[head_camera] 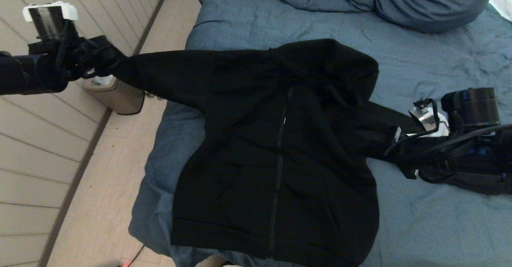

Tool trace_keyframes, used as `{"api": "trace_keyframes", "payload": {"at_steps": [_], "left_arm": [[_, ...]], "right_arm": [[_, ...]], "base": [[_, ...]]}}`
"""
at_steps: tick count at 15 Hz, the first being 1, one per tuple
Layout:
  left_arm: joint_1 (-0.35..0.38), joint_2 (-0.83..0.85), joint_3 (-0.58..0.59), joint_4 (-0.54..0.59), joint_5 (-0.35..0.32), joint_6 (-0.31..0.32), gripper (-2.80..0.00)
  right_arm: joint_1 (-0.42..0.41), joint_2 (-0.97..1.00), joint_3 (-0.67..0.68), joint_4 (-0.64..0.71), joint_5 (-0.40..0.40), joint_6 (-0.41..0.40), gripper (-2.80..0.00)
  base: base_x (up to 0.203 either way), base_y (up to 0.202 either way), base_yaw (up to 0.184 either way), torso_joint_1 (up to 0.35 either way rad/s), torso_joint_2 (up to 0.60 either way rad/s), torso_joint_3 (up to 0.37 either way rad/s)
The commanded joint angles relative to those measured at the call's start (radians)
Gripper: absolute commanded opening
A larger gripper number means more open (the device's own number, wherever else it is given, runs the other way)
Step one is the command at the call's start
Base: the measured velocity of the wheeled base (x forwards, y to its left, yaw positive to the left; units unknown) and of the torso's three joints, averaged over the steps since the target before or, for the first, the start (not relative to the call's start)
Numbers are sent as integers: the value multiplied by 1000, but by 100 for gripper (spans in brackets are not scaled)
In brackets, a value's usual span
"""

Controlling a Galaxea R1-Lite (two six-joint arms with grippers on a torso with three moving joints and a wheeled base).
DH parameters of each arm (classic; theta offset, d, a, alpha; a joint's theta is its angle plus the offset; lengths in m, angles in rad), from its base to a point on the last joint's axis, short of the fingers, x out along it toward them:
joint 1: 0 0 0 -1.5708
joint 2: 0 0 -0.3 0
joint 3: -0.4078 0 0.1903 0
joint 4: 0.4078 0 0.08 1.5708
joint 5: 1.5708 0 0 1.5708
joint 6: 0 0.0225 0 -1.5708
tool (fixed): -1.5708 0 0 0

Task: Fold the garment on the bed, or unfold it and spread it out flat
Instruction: Unfold the black sweatshirt

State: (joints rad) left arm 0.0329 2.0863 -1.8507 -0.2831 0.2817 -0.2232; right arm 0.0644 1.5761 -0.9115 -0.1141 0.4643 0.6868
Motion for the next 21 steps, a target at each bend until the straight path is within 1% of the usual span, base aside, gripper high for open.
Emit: {"api": "trace_keyframes", "payload": {"at_steps": [1,4,9,10,14,15,19,20,21], "left_arm": [[54,46,19,-6,-6,0,-280],[76,120,-13,-11,-10,5,-280],[80,183,-59,-1,-8,6,-280],[94,190,-72,0,-7,5,-280],[190,175,-77,-2,-6,5,-280],[199,175,-73,-1,-6,5,-280],[187,175,-58,2,1,2,-280],[186,175,-58,6,22,3,-280],[186,175,-58,4,37,4,0]], "right_arm": [[8,-5,1,-1,4,3,-280],[14,-14,6,-1,4,3,-280],[14,-14,6,-1,4,3,-280],[15,-13,6,-2,4,3,-280],[15,-8,8,-2,4,3,-280],[17,-7,8,-2,4,3,-280],[15,-11,8,-1,2,5,-280],[15,-10,8,-1,2,5,-280],[15,-8,8,-1,4,5,-280]], "base": [[0,0,0,0,0,0],[0,0,0,0,0,0],[0,0,0,0,0,0],[0,0,0,0,0,0],[0,0,0,0,0,0],[0,0,0,0,0,0],[0,0,0,0,0,0],[0,0,0,0,0,0],[0,0,0,0,0,0]]}}
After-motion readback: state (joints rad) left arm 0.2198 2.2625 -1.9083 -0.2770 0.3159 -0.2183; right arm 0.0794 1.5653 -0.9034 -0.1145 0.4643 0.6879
